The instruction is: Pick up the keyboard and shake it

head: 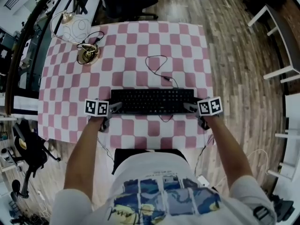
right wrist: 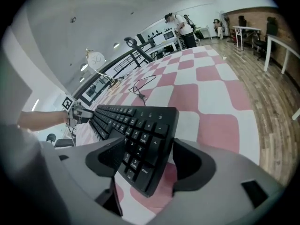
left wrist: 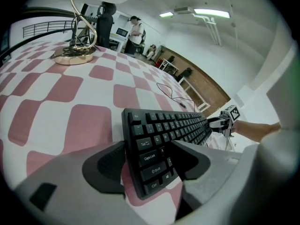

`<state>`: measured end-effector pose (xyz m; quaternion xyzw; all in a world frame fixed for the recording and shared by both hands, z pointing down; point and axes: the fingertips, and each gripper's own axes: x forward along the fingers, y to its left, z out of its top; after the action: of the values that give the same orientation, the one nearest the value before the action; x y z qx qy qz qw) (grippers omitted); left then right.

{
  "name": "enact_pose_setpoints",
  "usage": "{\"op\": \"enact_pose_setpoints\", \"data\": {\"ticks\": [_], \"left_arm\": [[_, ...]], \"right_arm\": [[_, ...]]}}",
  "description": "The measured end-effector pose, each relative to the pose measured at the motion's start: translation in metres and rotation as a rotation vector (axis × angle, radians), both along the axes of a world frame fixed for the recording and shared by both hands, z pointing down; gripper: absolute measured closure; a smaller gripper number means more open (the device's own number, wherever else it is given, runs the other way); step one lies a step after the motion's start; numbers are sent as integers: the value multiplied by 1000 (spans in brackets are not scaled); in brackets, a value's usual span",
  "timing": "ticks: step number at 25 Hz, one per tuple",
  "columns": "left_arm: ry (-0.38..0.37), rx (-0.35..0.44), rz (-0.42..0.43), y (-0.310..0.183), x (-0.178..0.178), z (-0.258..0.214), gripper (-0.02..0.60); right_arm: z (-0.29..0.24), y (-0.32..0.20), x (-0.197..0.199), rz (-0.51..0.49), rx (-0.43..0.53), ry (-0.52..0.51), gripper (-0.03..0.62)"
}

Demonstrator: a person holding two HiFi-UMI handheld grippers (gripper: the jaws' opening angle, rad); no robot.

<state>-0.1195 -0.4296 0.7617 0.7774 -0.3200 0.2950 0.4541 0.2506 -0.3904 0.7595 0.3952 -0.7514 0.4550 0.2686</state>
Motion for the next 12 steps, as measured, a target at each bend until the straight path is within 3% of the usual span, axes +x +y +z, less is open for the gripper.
{"op": "enact_pose_setpoints", "data": {"ticks": [12], "left_arm": [[-13, -8, -72, -2, 0, 2, 304]], "right_arm": [[2, 2, 0, -32, 19, 90, 279]]}}
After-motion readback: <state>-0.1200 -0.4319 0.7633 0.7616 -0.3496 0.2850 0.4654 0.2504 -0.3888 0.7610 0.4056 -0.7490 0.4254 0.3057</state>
